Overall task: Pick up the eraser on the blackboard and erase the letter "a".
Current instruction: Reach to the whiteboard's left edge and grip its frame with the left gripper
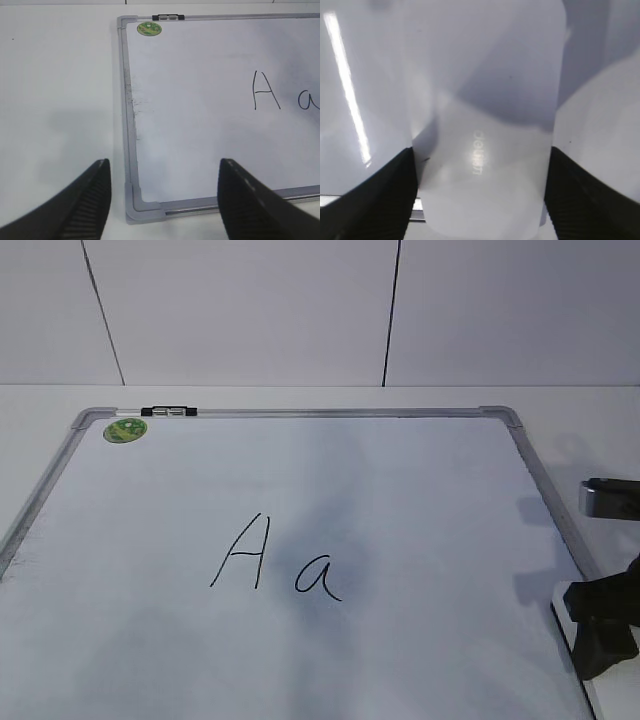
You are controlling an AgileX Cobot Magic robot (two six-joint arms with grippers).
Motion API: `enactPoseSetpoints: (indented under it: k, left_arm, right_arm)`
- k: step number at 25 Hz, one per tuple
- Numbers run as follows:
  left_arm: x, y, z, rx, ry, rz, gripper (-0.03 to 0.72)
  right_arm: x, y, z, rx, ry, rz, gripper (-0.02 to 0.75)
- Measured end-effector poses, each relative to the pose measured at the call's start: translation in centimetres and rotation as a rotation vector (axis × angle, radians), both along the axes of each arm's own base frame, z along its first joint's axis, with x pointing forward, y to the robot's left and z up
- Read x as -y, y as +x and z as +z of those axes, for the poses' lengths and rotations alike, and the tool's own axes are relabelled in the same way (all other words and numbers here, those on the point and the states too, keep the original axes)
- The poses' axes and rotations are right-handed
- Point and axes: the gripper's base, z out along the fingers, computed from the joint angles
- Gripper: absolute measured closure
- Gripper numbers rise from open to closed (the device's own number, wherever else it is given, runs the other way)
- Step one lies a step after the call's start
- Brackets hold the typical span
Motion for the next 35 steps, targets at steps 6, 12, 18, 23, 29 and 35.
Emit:
enactPoseSetpoints:
  k: [6, 12, 18, 23, 29, 35]
  left_arm:
    - [0.00, 0.00, 0.00, 0.000, 0.000, 0.000, 0.187]
    - [0.00, 0.00, 0.00, 0.000, 0.000, 0.000, 0.187]
    - [0.00, 0.00, 0.00, 0.000, 0.000, 0.000, 0.187]
    - [0.00, 0.00, 0.00, 0.000, 0.000, 0.000, 0.187]
    - [0.00, 0.00, 0.00, 0.000, 0.000, 0.000, 0.187]
    - [0.00, 0.00, 0.00, 0.000, 0.000, 0.000, 0.188]
  right_arm:
    - [-0.55, -0.10, -0.01, 0.007, -0.012, 0.039, 0.135]
    - [-0.76, 0.11, -0.60, -0.013, -0.017, 0.039, 0.136]
    - [-0.74, 0.20, -0.83, -0.016, -0.028, 0.041, 0.143]
    - [-0.70, 0.20, -0.83, -0.015, -0.036, 0.042, 0.179]
    - [-0.69, 0.20, -0.83, -0.015, -0.037, 0.041, 0.186]
    - [-0.69, 0.22, -0.83, -0.013, -0.037, 0.041, 0.186]
